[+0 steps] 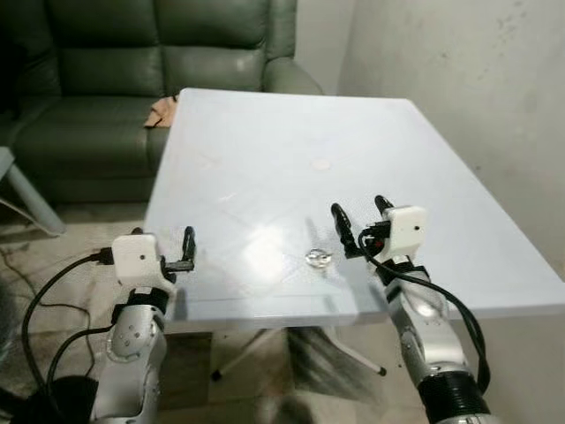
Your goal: Hang keys on a hook
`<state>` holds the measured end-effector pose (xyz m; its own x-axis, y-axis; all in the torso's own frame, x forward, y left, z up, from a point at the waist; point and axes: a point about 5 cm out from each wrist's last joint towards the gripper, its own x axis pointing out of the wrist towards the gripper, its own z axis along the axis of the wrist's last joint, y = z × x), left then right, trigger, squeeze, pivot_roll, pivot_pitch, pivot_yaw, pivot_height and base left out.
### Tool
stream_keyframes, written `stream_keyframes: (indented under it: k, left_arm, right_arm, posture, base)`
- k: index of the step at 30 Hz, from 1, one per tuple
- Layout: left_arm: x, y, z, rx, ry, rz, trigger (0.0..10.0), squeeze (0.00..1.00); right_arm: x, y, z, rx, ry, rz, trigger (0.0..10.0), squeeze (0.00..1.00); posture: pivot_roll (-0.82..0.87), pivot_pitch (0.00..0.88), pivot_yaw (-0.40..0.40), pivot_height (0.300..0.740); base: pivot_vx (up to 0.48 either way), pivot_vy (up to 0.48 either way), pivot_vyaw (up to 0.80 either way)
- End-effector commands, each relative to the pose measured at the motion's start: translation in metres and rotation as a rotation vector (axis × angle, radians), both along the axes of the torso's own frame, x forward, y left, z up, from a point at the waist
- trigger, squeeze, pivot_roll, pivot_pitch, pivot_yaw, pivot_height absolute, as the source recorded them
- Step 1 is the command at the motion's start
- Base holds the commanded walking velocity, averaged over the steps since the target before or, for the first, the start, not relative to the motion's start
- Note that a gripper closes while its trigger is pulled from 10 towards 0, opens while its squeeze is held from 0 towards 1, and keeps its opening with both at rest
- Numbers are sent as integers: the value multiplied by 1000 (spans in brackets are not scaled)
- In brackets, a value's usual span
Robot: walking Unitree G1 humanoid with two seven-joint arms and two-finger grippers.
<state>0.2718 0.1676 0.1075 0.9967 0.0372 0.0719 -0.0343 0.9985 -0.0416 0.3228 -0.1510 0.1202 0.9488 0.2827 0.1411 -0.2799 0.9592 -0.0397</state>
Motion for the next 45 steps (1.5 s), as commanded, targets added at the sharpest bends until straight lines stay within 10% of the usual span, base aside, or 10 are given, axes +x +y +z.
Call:
stream_keyframes:
  k: [1, 21, 33, 45]
  left_arm:
    - [-3, -2, 0, 24, -4, -26, 10000, 0]
    - [-35, -52, -16, 86, 35, -243, 10000, 0]
    - [-42, -58, -14, 99, 36, -262, 10000, 0]
    - [-51, -56, -11, 95, 57, -264, 10000, 0]
  right_arm:
    - [3, 0, 0, -27, 15, 35, 10000, 0]
    - [34, -19, 13, -291, 59, 252, 10000, 0]
    - [37, -18, 9, -291, 98, 329, 10000, 0]
    - [19, 7, -16, -276, 235, 688, 9137, 0]
  posture:
    - [31, 48, -60, 740]
    - [33, 97, -76, 740]
    - [38, 121, -75, 740]
    - [60, 177, -70, 740]
  base:
    - [0, 0, 0]
    - [0, 0, 0]
    - [0, 0, 0]
    - [0, 0, 0]
